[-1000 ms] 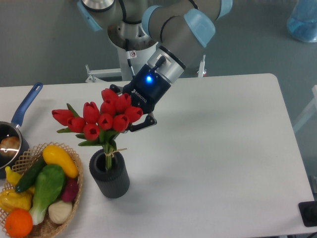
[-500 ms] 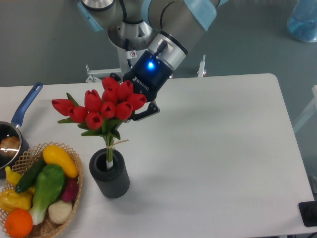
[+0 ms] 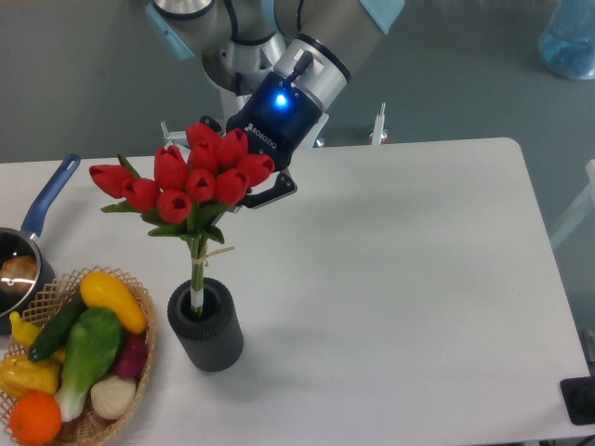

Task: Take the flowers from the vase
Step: 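Lift the tulip bunch up out of the black vase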

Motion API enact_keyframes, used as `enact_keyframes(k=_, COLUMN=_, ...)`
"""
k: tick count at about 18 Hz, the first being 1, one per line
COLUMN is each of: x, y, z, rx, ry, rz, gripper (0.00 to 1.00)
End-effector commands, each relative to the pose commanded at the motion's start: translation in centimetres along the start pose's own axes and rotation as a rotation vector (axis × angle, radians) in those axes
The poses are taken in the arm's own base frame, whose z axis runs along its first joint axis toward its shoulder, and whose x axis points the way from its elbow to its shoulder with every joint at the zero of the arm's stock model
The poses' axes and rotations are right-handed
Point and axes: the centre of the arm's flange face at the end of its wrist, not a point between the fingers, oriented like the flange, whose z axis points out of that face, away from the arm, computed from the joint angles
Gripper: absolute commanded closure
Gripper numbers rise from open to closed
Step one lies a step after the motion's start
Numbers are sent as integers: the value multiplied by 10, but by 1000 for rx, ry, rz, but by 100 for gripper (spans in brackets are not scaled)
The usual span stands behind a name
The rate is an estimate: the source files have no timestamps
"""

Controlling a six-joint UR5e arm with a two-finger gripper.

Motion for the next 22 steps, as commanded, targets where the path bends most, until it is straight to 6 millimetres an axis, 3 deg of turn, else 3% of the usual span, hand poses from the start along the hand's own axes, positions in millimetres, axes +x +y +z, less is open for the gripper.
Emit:
enact_keyframes(k=5, x=4, y=-12, z=-11, rx=23, ry=-7, rz=-8, gripper=75)
enact_keyframes(k=12, x=-32, y=-16, z=-53, rx=71, ry=-77, rz=-31, gripper=75)
enact_keyframes(k=16, x=-47, y=-12, z=-60, rx=73, ry=-96, rz=-40, gripper=75)
enact_keyframes(k=22, x=-51, y=-5, z=-63, rx=71, ry=-105, rz=-51, gripper=75)
